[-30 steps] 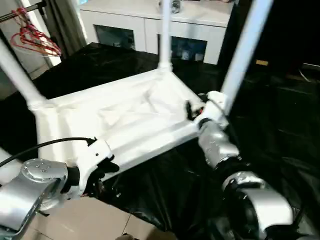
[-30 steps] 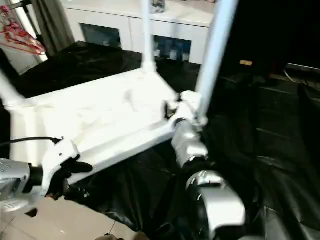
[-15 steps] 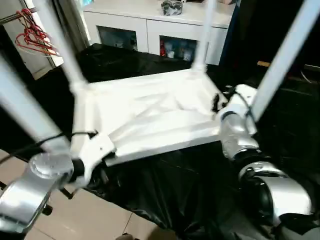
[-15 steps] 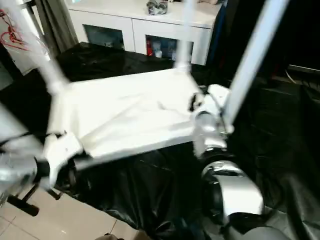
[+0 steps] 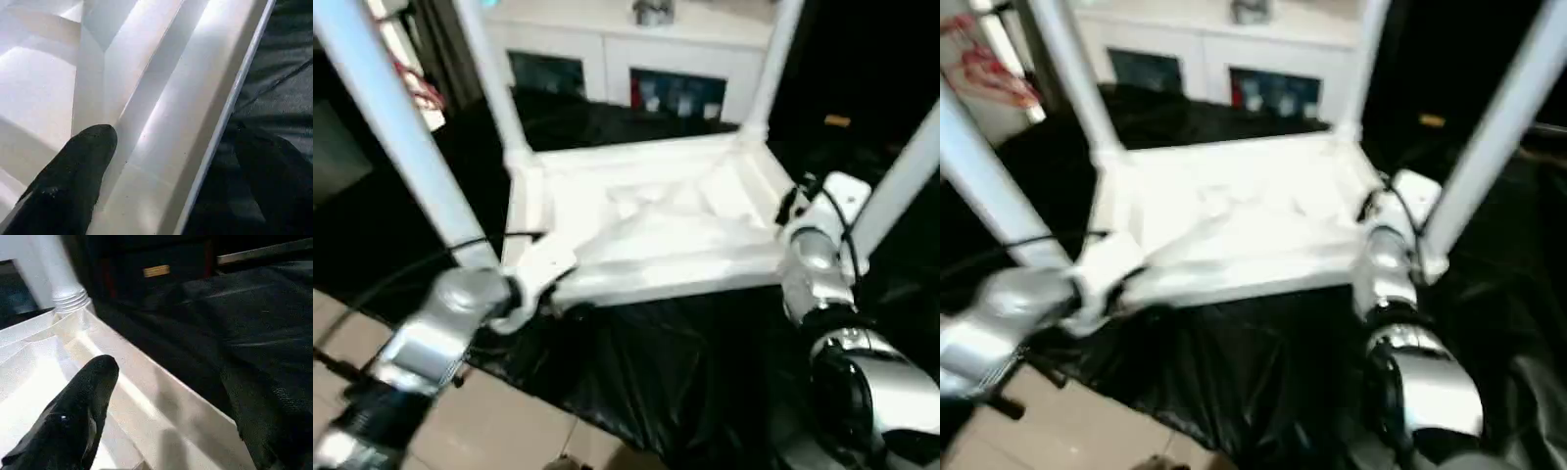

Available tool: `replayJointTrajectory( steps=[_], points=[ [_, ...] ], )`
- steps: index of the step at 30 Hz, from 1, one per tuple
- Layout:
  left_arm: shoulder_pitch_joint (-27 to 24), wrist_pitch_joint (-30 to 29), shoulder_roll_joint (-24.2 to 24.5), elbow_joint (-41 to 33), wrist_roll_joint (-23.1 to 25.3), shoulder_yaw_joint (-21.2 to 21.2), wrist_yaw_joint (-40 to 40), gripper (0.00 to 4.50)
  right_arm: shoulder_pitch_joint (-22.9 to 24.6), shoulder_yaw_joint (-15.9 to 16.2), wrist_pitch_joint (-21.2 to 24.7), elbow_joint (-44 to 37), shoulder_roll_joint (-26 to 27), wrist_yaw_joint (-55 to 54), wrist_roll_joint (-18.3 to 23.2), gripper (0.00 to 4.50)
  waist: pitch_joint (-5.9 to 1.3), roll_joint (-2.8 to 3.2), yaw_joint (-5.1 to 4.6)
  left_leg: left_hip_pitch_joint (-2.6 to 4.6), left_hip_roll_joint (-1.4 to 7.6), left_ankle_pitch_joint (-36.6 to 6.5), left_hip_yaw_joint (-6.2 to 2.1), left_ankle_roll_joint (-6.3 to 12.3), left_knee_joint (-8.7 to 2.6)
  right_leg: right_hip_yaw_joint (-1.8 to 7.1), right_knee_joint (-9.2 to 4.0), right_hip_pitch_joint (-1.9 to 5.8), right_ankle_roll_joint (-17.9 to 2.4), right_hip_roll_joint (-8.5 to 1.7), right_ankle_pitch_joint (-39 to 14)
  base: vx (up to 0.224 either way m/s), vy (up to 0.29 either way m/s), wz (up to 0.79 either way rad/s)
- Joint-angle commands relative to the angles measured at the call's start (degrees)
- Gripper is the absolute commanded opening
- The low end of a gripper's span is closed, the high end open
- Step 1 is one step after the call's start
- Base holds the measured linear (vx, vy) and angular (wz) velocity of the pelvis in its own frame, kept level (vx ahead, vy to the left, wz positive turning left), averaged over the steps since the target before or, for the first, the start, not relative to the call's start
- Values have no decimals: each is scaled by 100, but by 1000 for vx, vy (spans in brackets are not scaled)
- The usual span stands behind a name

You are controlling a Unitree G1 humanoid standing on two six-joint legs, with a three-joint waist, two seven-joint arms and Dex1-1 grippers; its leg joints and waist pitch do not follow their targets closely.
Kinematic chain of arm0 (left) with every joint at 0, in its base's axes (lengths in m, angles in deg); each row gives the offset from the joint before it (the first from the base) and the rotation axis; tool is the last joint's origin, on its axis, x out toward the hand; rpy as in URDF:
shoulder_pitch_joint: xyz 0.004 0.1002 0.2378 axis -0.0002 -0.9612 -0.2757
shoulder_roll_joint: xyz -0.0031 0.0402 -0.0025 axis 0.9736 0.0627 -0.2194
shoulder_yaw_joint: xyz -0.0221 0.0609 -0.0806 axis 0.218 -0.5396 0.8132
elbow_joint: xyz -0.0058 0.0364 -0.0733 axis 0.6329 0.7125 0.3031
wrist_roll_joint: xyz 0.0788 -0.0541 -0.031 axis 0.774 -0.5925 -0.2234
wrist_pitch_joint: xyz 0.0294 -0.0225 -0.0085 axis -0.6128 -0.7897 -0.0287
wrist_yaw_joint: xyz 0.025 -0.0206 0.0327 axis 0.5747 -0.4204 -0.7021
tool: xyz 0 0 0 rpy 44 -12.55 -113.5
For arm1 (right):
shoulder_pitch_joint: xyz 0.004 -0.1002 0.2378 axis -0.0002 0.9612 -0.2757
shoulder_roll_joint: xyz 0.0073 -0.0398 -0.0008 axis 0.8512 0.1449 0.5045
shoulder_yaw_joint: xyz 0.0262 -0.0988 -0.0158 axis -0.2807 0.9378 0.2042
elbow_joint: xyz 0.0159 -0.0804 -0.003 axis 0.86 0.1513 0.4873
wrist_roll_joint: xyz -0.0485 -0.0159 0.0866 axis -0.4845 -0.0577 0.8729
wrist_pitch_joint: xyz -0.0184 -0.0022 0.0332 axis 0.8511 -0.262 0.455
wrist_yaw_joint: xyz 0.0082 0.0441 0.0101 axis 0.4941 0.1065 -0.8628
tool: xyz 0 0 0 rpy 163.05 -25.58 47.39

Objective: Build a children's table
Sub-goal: Rotate table base

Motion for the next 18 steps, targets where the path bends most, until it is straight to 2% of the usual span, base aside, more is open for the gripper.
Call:
replayJointTrajectory(
  steps=[1, 6, 7, 9, 11, 13, 15, 18],
  points=[
    [143, 482, -92, 296, 81, -35, -106, 448, 192, -219, 20, -161, -166, -315, -13, 377, -431, 19, -56, 121, 109, -1321, -30, -41, -373, 186, -344, 261, -1132, -272, -753, 0, 0, 0],
    [279, 909, -256, 469, 104, -66, -147, 448, 270, -201, 29, -247, -127, -325, -43, 377, -443, 5, -67, 94, 113, -1279, -40, -40, -374, 188, -339, 283, -1066, -293, -795, 0, 0, 0],
    [362, 1015, -245, 609, 226, -141, -198, 448, 283, -190, 34, -260, -113, -329, -47, 377, -445, -38, -89, 79, 114, -1219, -40, 3, -372, 184, -334, 290, -1078, -287, -725, 0, 0, 0],
    [419, 1118, -246, 727, 305, -173, -235, 448, 290, -184, 40, -274, -107, -336, -45, 377, -449, -15, -85, 90, 113, -1189, -35, 36, -363, 187, -334, 282, -1072, -293, -763, 0, 0, 0],
    [614, 1465, -258, 1138, 544, -277, -336, 448, 310, -151, 62, -322, -85, -367, -46, 377, -428, -7, -83, 93, 98, -1256, -34, 63, -370, 183, -383, 267, -1031, -283, -957, 0, 0, 0],
    [890, 1932, -276, 1689, 886, -482, -454, 448, 324, -107, 89, -388, -57, -410, -58, 377, -432, -6, -80, 110, 108, -1327, -37, 8, -376, 189, -387, 260, -981, -289, -1061, 0, 0, 0],
    [974, 2101, -299, 1890, 1006, -555, -502, 448, 332, -109, 104, -413, -49, -424, -64, 377, -442, -12, -84, 92, 117, -1277, -50, -23, -383, 190, -372, 284, -986, -306, -1001, 0, 0, 0],
    [1160, 2391, -421, 2320, 1210, -668, -707, 448, 371, -112, 140, -472, -15, -496, -101, 377, -457, -11, -67, 100, 116, -1147, -42, -3, -367, 197, -352, 281, -1024, -309, -822, 0, 0, 0]
  ],
)
